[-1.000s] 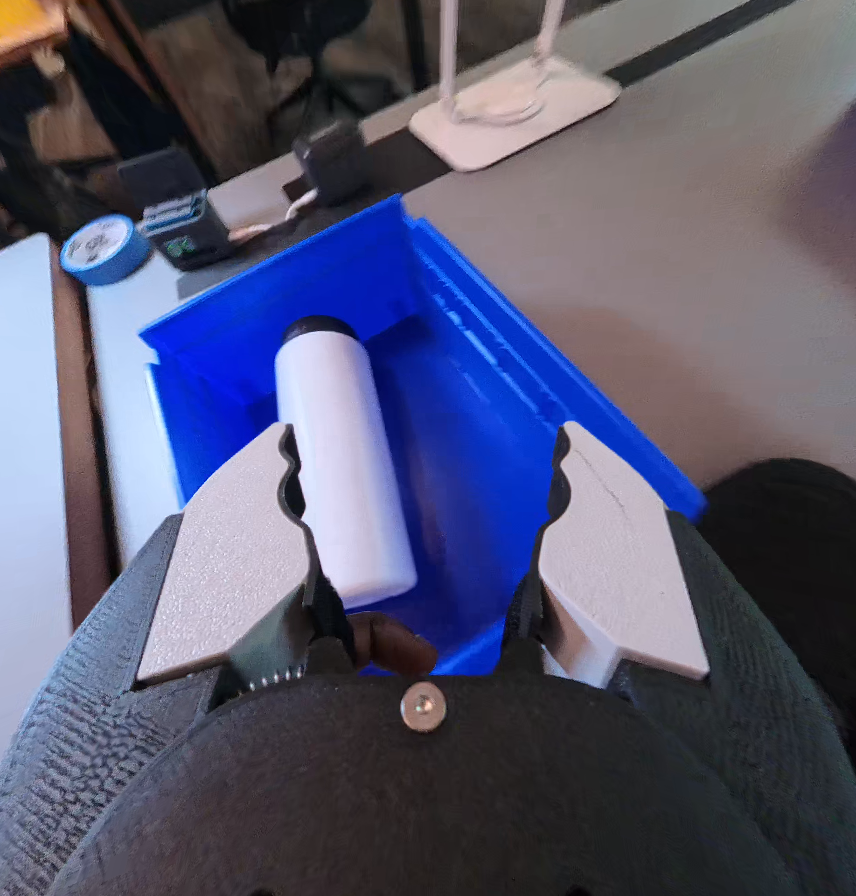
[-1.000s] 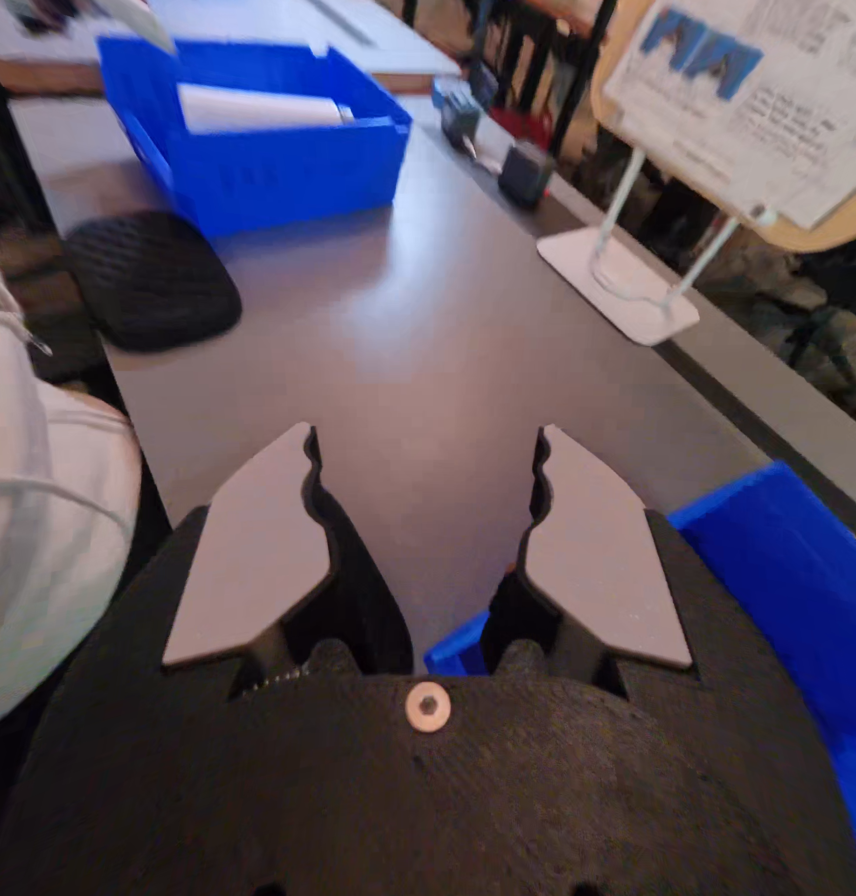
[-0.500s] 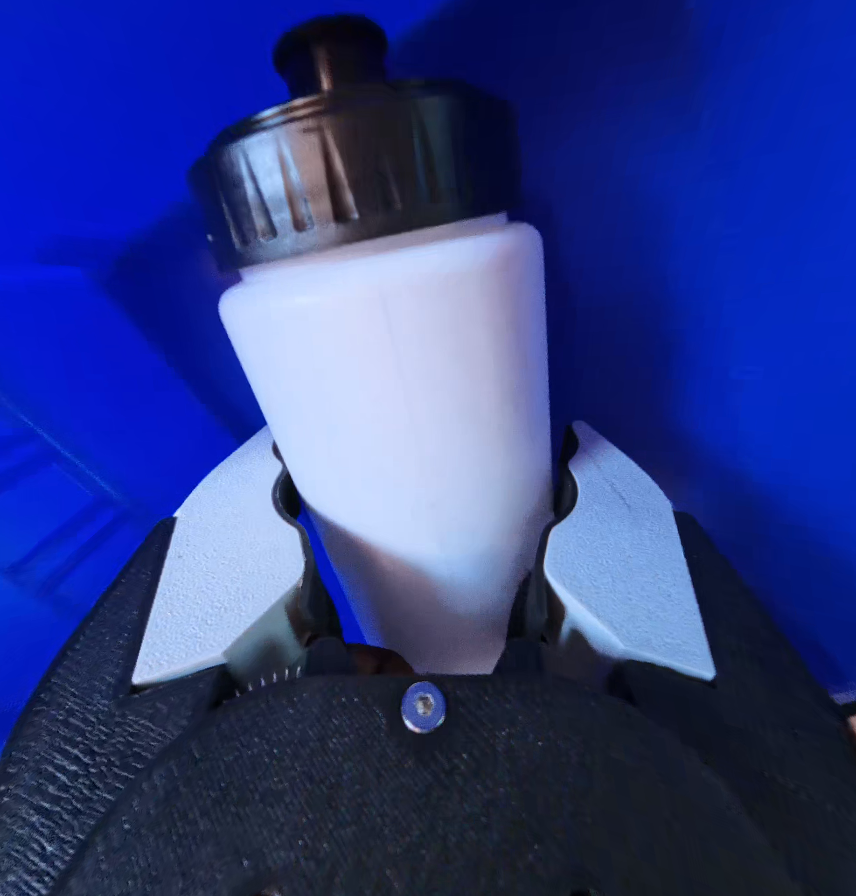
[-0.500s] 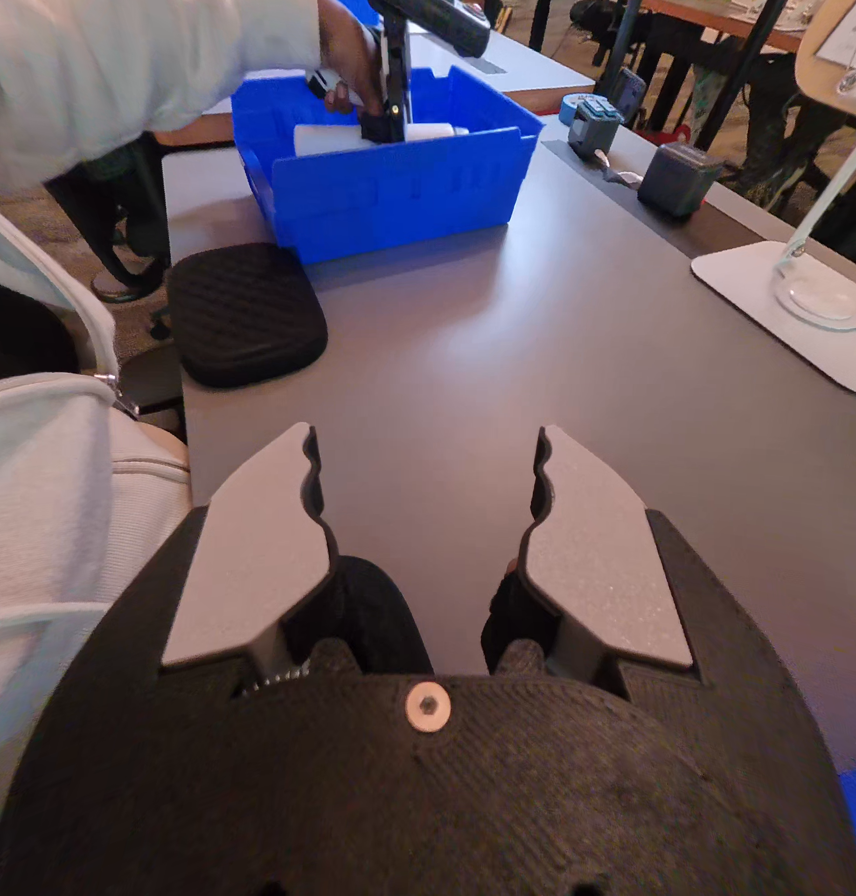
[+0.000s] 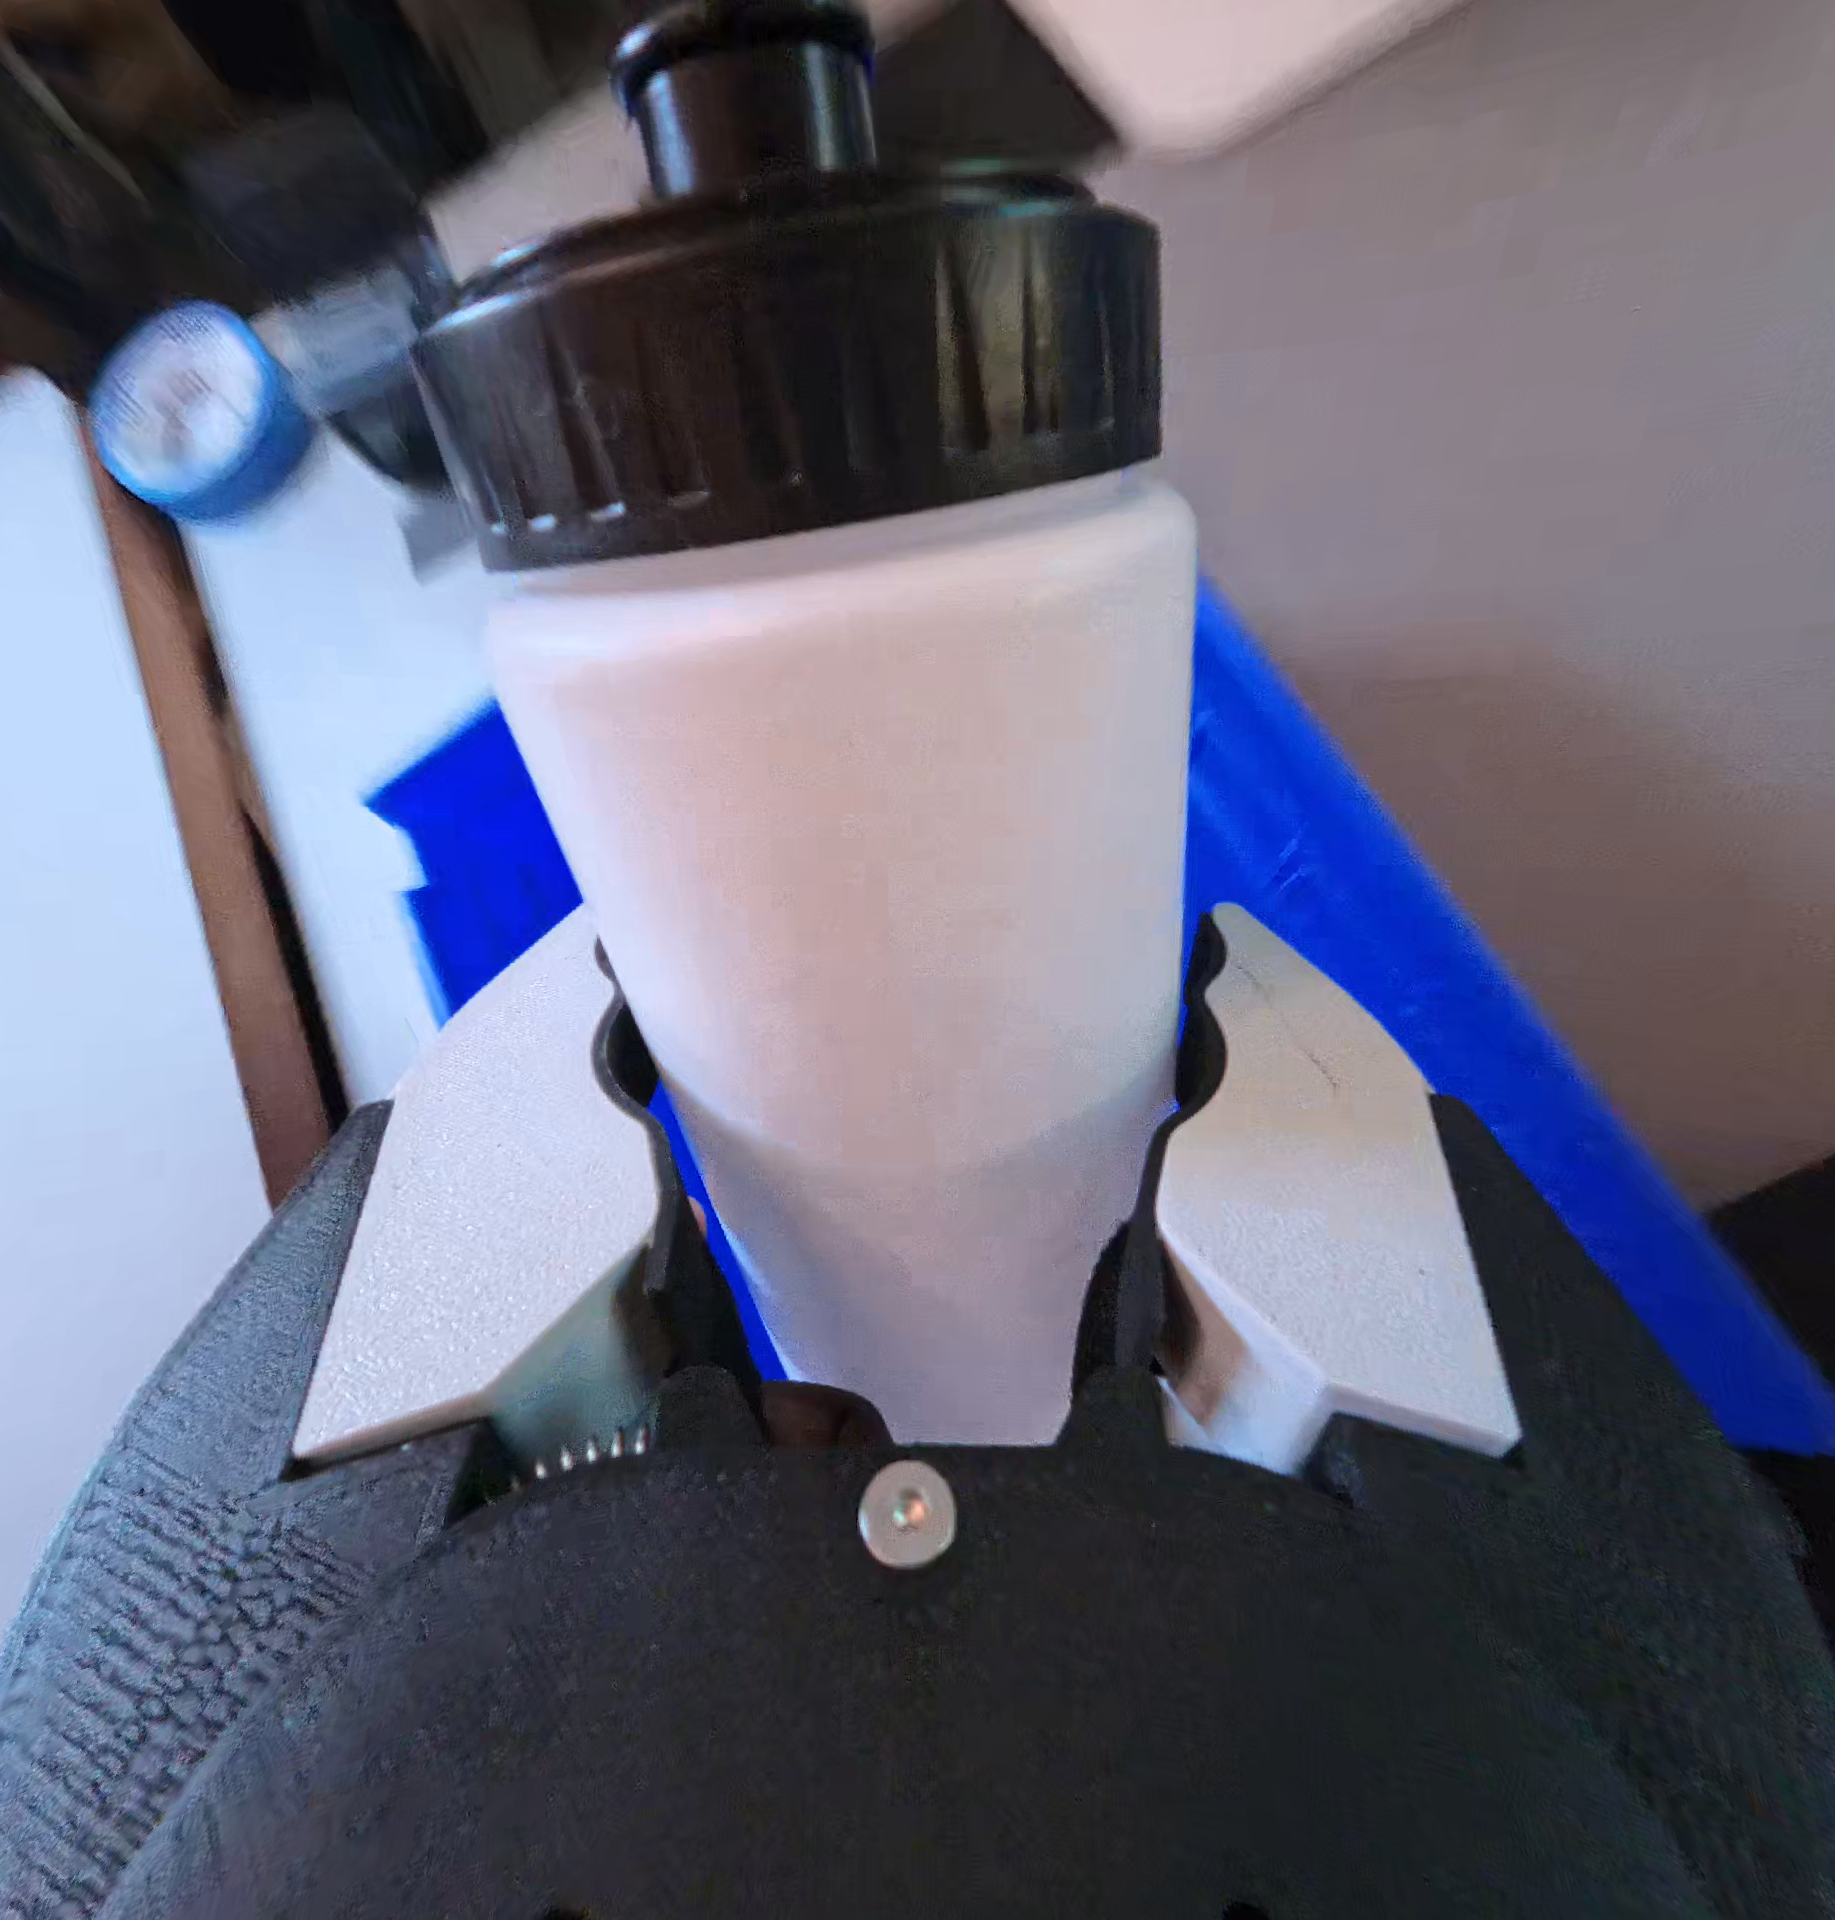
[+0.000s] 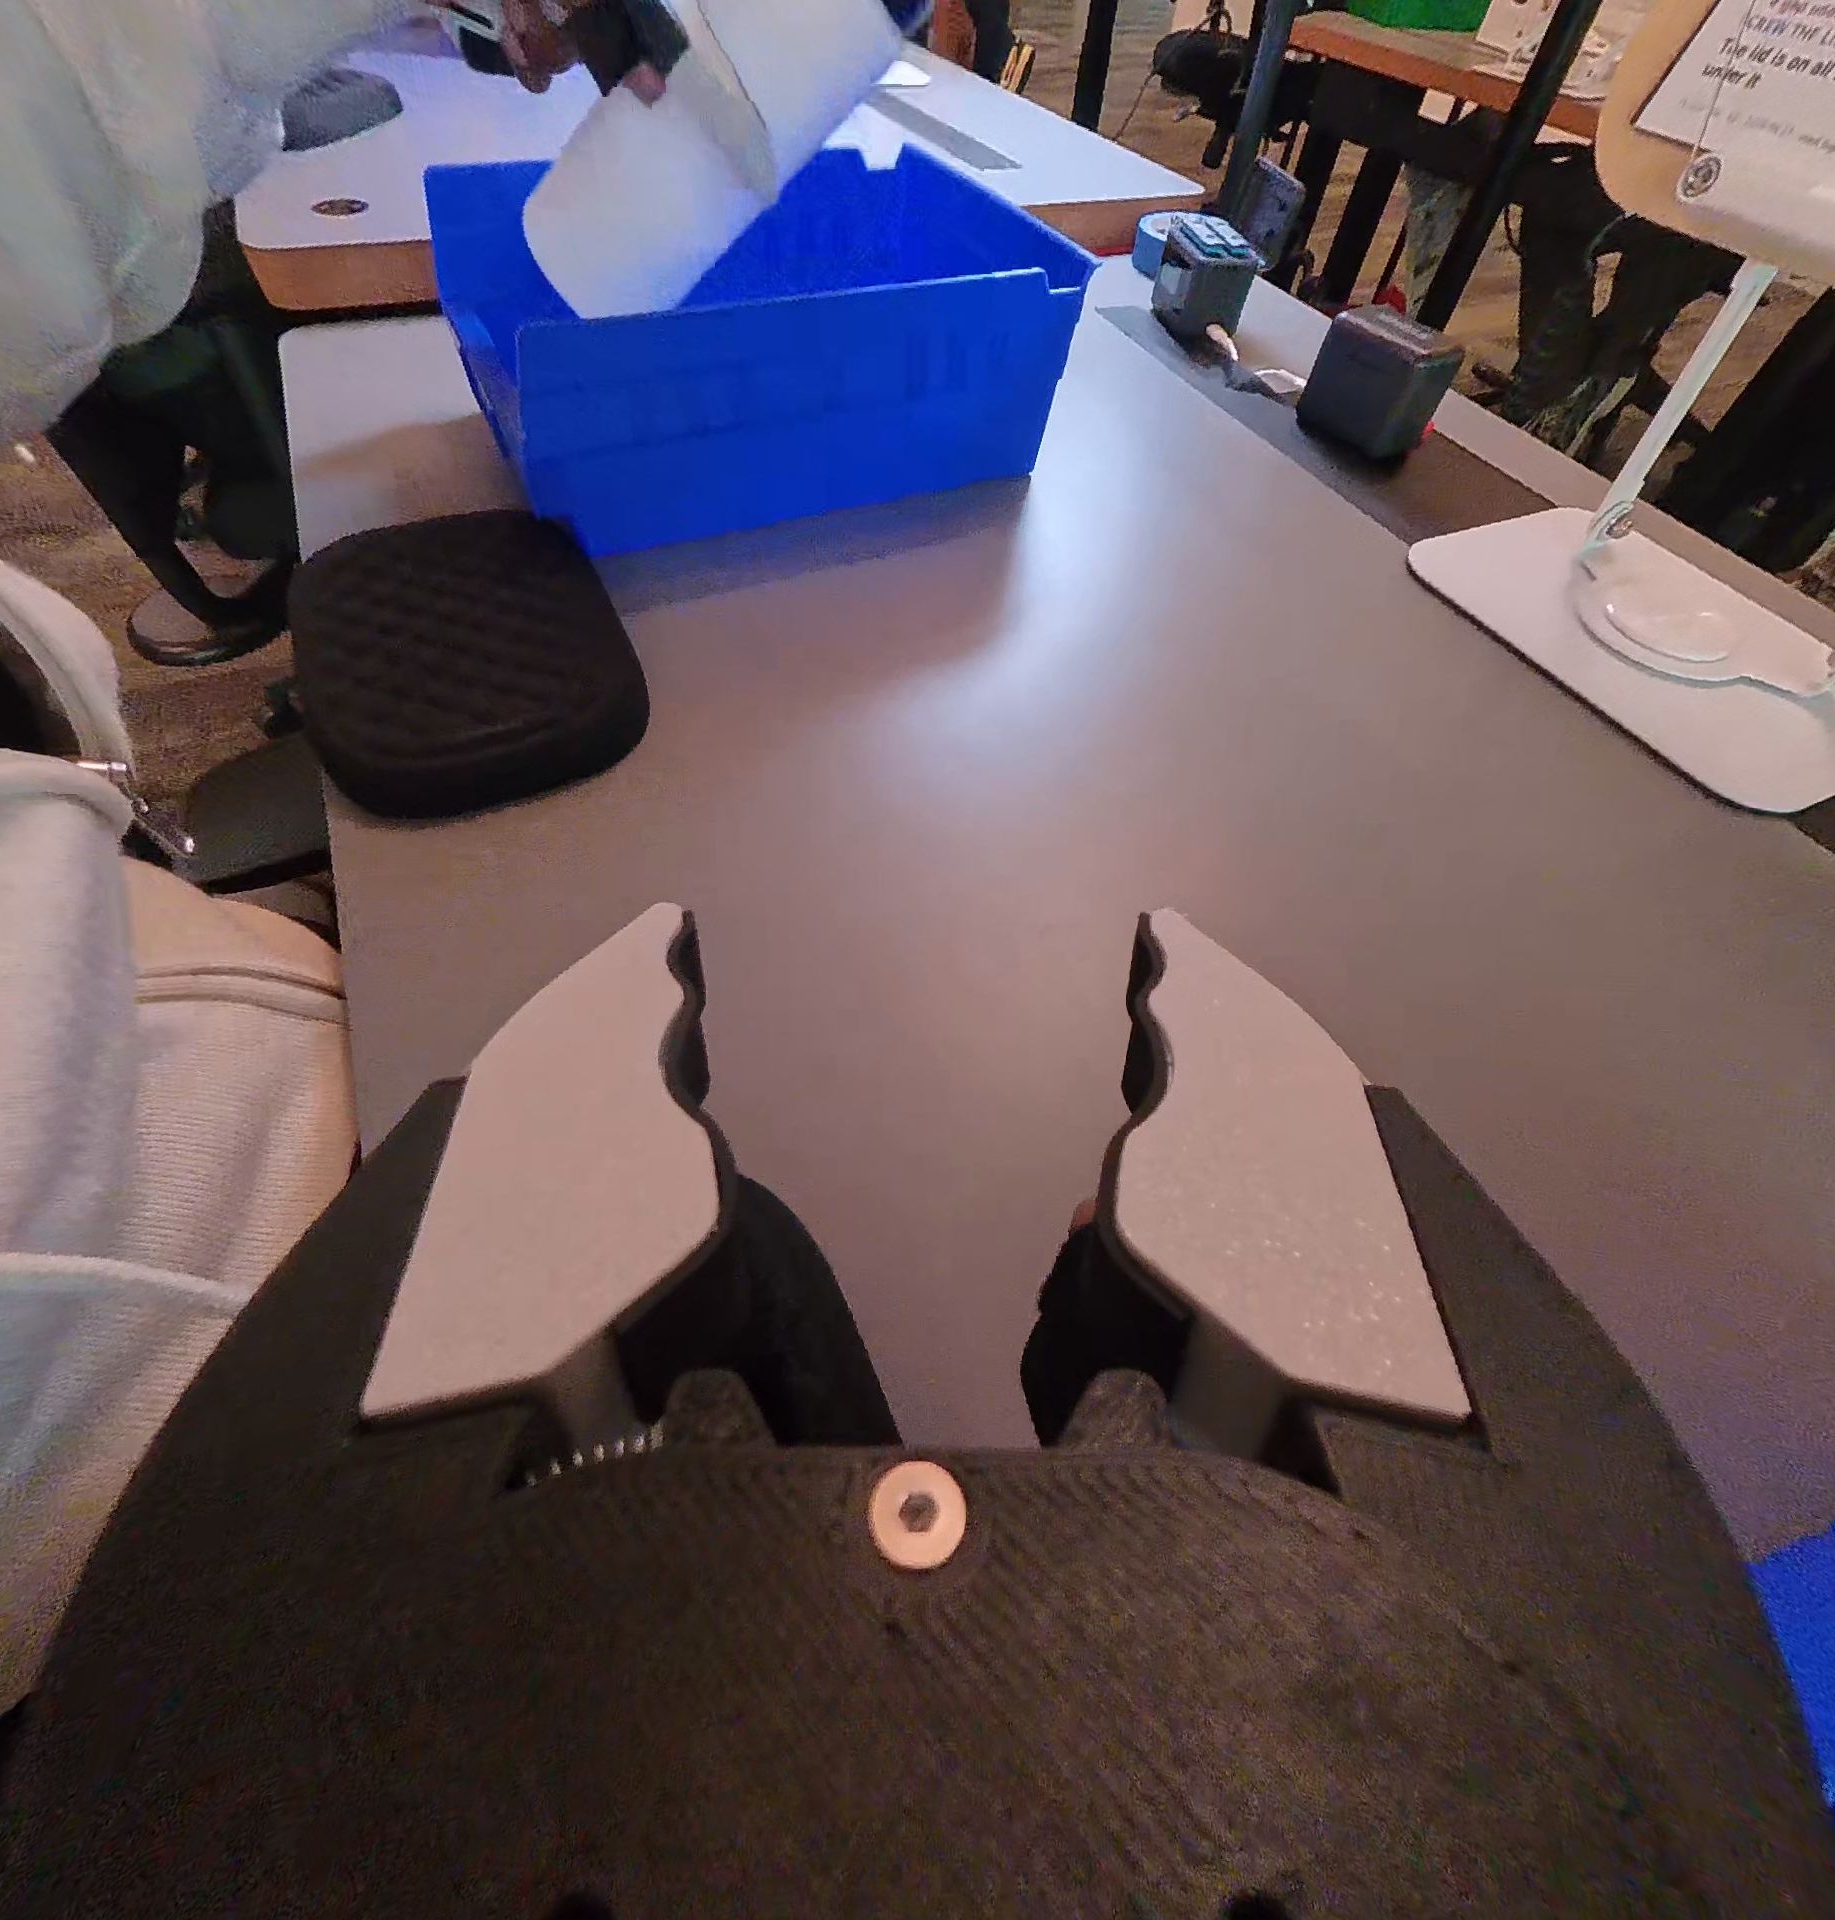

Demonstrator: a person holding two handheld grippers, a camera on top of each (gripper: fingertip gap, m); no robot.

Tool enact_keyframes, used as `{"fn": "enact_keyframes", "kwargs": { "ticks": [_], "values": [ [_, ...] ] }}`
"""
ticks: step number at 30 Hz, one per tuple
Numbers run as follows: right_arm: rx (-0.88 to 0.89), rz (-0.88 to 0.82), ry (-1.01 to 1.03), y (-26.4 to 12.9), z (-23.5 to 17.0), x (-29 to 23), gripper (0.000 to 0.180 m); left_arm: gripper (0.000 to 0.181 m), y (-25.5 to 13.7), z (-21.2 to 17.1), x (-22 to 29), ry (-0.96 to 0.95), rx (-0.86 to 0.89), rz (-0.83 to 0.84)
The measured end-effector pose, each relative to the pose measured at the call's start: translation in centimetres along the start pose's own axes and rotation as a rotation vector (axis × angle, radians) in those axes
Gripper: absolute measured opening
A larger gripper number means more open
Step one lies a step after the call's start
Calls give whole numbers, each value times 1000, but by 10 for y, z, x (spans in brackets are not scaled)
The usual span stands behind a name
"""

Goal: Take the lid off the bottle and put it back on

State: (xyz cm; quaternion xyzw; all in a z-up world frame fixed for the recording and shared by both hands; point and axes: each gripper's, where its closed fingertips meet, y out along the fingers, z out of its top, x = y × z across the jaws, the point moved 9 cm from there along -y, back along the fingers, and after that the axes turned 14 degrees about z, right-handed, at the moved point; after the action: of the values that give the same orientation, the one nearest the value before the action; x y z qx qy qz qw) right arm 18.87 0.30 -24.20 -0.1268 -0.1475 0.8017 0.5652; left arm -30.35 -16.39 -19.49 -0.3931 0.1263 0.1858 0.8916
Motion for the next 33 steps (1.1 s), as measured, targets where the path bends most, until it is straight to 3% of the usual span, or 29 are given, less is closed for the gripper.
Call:
{"fn": "enact_keyframes", "kwargs": {
  "ticks": [6, 11, 16, 21, 23, 25, 30, 33],
  "values": [
    [25, 8, 2, 6, 6, 0, 78, 100, -90, 23, 40, -197, 679, -110],
    [85, 20, -12, 12, 17, -3, 79, 99, -116, 30, 130, -228, 1006, -321],
    [161, 29, -70, 16, 35, -3, 82, 100, -81, 35, 218, -167, 1024, -476],
    [282, 48, -182, 18, 70, 7, 86, 100, -53, 35, 271, -112, 1021, -531],
    [356, 87, -226, 24, 84, 11, 99, 100, -49, 33, 282, -71, 995, -535],
    [469, 79, -238, 34, 96, 18, 136, 100, -46, 29, 289, -31, 992, -531],
    [693, 119, -168, 61, 90, 24, 146, 100, -36, 17, 303, -7, 974, -617],
    [683, 65, -215, 73, 74, 24, 145, 101, -35, 19, 307, -16, 986, -653]
  ]
}}
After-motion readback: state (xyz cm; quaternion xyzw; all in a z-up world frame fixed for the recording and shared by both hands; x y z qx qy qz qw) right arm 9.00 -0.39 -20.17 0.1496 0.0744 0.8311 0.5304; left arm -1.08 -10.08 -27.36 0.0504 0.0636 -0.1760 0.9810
